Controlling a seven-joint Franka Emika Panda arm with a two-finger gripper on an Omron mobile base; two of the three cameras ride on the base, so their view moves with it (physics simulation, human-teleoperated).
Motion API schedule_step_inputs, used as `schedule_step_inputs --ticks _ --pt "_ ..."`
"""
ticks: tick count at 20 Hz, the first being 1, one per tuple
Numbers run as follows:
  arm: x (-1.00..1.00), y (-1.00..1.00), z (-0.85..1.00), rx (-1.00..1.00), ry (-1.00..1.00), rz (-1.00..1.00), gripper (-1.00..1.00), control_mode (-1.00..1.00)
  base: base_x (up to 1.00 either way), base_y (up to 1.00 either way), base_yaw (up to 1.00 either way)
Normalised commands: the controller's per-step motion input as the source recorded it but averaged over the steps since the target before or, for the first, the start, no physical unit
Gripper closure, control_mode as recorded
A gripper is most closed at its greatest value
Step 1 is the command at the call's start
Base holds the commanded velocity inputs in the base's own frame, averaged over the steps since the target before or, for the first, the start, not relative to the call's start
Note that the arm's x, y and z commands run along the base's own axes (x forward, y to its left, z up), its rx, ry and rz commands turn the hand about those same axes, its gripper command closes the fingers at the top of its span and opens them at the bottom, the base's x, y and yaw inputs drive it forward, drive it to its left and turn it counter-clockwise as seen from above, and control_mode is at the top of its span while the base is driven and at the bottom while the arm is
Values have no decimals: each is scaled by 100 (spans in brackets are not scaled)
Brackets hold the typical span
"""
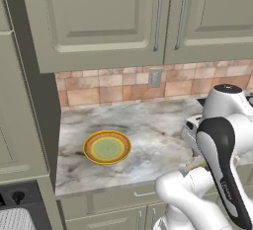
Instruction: Place the fish on the top rack of the oven, and slide the tray back inside. Close the oven door.
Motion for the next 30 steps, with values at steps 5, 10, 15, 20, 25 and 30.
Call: schedule_step_inputs --ticks 5,10,15,20,25,30 --pt "0 0 0 0 0 0 100 100 -17 0 27" --pt "0 0 0 0 0 0 100 100 -29 0 28" --pt "0 0 0 0 0 0 100 100 -40 0 25" --pt "0 0 0 0 0 0 100 100 -43 0 27" --pt "0 0 0 0 0 0 100 100 -33 0 31" --pt "0 0 0 0 0 0 100 100 -24 0 32"
